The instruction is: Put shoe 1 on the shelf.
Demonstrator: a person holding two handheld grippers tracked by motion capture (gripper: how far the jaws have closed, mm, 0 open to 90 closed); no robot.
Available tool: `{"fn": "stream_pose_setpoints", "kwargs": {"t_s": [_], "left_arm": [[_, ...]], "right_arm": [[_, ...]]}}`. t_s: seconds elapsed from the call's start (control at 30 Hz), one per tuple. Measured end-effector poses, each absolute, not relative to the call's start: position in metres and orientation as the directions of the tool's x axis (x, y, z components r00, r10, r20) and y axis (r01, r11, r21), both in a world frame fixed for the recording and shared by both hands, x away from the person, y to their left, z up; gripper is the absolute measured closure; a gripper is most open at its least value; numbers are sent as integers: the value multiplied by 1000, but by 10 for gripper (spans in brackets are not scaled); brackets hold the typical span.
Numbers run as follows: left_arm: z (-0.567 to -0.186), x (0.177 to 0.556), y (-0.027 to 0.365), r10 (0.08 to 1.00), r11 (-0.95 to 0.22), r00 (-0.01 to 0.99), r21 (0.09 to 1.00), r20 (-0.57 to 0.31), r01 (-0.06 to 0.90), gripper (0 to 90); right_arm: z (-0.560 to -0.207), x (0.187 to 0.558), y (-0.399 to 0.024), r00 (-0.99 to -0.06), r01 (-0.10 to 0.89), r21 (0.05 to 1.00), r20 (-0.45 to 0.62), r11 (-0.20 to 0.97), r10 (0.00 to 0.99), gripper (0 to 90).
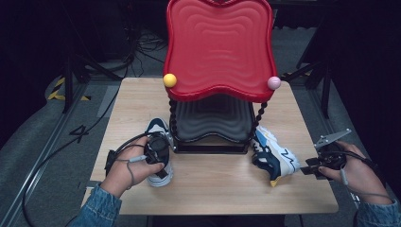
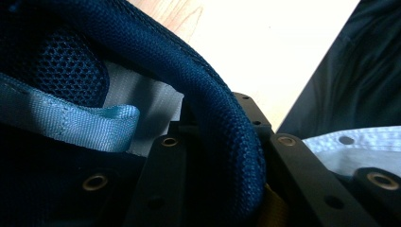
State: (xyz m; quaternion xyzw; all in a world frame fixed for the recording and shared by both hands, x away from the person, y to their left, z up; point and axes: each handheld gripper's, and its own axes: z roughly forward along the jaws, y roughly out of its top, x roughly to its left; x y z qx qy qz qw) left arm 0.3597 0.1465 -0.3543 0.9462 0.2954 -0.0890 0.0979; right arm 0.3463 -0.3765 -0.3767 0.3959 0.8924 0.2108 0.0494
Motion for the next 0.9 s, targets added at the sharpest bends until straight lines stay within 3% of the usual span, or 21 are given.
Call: {"fn": "stream_pose_setpoints", "kwargs": {"t_s": [0.5,0.9], "left_arm": [[-292,359,155,529,-808,822,168,-212,564,757],[-247,353,165,420,-876,888,172,-188,450,752]], "right_arm": [[-375,345,-377,-684,681,423,77,598,725,555],[-376,345,-377,-687,680,422,78,600,723,556]]}}
